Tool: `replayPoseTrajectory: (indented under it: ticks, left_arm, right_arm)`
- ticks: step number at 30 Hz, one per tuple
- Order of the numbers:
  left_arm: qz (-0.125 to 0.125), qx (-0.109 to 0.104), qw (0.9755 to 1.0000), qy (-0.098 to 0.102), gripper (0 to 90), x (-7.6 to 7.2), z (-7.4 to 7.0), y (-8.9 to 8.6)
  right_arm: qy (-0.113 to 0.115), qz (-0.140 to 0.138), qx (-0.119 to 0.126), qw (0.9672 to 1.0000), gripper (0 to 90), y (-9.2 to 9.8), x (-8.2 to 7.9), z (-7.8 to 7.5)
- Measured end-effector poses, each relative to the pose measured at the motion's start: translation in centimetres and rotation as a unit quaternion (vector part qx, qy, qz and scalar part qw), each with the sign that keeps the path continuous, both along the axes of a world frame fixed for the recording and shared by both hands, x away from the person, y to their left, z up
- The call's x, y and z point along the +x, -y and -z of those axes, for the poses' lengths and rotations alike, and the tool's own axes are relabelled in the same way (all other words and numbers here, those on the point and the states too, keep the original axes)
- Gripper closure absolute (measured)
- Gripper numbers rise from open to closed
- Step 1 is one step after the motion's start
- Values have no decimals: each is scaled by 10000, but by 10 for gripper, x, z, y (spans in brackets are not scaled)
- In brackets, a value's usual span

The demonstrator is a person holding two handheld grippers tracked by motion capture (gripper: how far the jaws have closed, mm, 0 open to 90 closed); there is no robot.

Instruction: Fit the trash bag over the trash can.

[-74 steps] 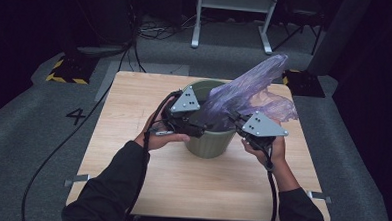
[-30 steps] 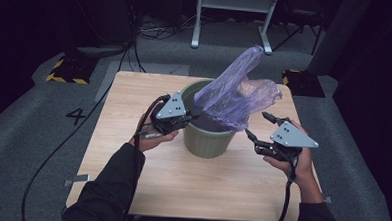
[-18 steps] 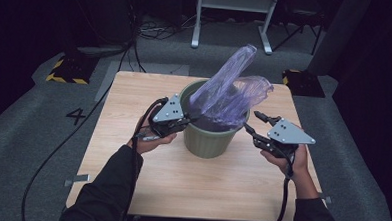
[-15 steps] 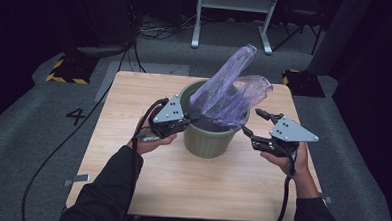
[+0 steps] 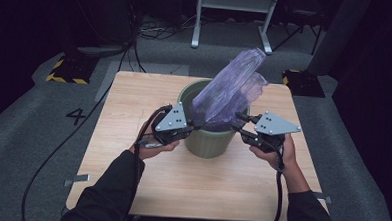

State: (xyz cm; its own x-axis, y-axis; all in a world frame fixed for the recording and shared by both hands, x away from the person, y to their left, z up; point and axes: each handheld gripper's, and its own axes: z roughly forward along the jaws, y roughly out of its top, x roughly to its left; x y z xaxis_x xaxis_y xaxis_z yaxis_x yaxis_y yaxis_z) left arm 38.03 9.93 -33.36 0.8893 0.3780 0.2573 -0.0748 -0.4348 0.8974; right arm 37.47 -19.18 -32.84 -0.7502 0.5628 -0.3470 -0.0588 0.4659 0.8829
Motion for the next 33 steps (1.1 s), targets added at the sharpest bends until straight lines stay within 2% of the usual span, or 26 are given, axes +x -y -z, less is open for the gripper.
replayPoseTrajectory:
  ticks: [3, 6, 10, 11, 12, 13, 14, 16, 17, 19, 22, 23, 27, 30, 31, 33]
  left_arm:
    - [-71, 34, 10000, 38, 890, 0, 0, 0]
    - [-129, 35, 9999, 59, 869, 0, 0, -1]
    - [-222, -7, 9998, 15, 795, 1, 0, -3]
    - [-298, -76, 9995, -29, 731, 2, -1, -4]
    - [-261, -94, 9996, -65, 679, 2, -2, -4]
    - [-131, -142, 9997, -119, 664, 3, -3, -5]
    - [-99, -177, 9997, -146, 601, 2, -4, -5]
    - [-156, -239, 9993, -232, 473, 2, -8, -4]
    - [-170, -326, 9987, -359, 406, 2, -11, -4]
    - [-283, -474, 9976, -415, 279, 2, -15, -3]
    - [-389, -692, 9953, -557, 223, 6, -22, 0]
    - [-417, -695, 9948, -623, 206, 9, -24, 2]
    - [-722, -478, 9937, -705, 191, 19, -29, 14]
    - [-930, -339, 9906, -939, 213, 31, -30, 24]
    - [-963, -286, 9901, -981, 258, 34, -29, 26]
    - [-1068, -162, 9897, -940, 441, 38, -28, 29]
  right_arm:
    - [54, 24, -83, 9999, 880, -4, -3, -1]
    - [120, 35, -162, 9998, 900, -8, -6, -1]
    - [228, 6, -130, 9997, 900, -9, -11, -2]
    - [221, -33, -118, 9997, 900, -10, -12, -2]
    - [239, -34, -128, 9996, 900, -10, -14, -2]
    - [246, -50, -140, 9996, 900, -11, -15, -1]
    - [248, -83, -166, 9995, 900, -11, -16, -1]
    - [246, -70, -189, 9995, 900, -13, -18, 0]
    - [257, -90, -204, 9994, 900, -14, -19, 0]
    - [275, -117, -267, 9992, 900, -16, -21, 1]
    - [322, -158, -341, 9988, 900, -19, -25, 2]
    - [343, -176, -380, 9985, 900, -20, -26, 3]
    - [404, -245, -516, 9975, 900, -25, -29, 4]
    - [479, -243, -553, 9970, 900, -26, -32, 4]
    - [505, -244, -564, 9968, 900, -27, -33, 4]
    - [543, -255, -578, 9965, 900, -27, -36, 5]
